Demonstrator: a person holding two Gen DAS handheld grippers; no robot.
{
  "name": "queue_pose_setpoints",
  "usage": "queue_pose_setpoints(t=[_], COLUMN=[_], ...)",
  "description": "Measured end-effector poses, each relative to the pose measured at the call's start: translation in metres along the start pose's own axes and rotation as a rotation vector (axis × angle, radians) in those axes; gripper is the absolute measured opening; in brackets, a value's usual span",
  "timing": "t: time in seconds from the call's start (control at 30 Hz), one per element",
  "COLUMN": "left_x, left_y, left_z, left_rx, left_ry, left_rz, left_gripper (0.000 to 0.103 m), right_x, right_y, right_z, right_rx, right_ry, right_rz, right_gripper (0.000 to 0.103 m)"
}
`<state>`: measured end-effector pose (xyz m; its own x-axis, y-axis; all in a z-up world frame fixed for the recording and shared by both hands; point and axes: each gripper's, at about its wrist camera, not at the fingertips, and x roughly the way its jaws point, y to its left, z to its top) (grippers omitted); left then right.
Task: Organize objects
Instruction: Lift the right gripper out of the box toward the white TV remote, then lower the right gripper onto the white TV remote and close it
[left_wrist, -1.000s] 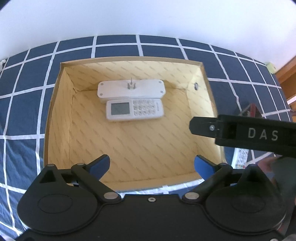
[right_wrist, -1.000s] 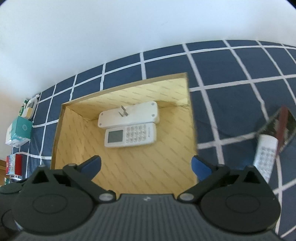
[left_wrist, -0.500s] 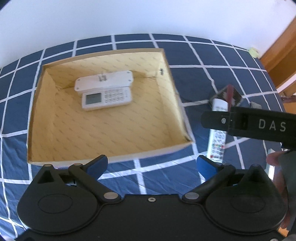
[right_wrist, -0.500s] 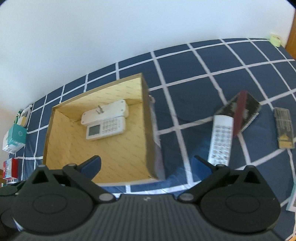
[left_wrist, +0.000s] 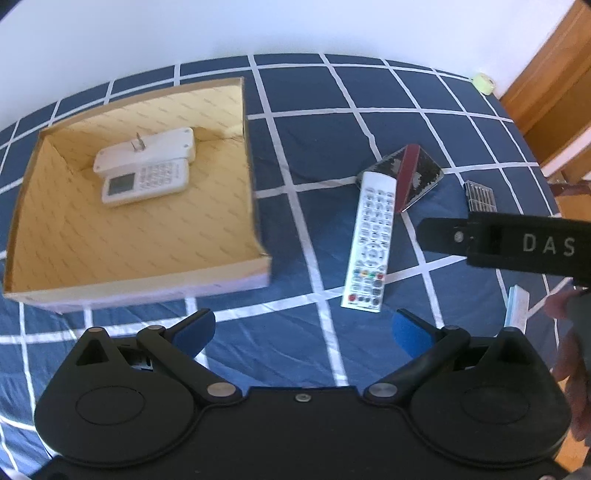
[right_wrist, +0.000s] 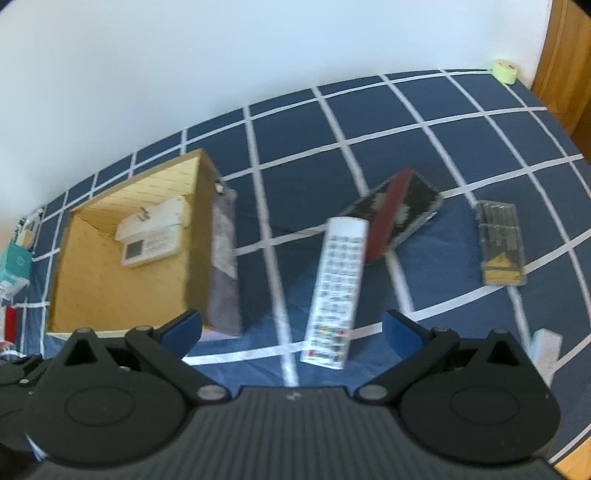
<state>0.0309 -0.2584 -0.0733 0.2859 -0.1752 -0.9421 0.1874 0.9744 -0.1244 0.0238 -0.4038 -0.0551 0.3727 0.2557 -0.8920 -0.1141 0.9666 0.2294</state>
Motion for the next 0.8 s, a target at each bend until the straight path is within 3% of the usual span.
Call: queue_pose_setpoints(t=[0.4,0.8], left_x=[0.036,0.062], left_y=[-0.045,-0.05], left_z=[-0.011,-0.023], left_rx=[-0.206,-0.413], left_ry=[0.029,0.045], left_rz=[0.056,0.12], left_gripper=[0.103,0.103], right_x=[0.013,0.056], right_y=[-0.05,-0.032], right_z=[0.036,0.068], right_rx=[-0.315,-0.755], right_ry=[0.068,0.163], right_rz=[-0.02,0.008], right_gripper=[0.103,0.103])
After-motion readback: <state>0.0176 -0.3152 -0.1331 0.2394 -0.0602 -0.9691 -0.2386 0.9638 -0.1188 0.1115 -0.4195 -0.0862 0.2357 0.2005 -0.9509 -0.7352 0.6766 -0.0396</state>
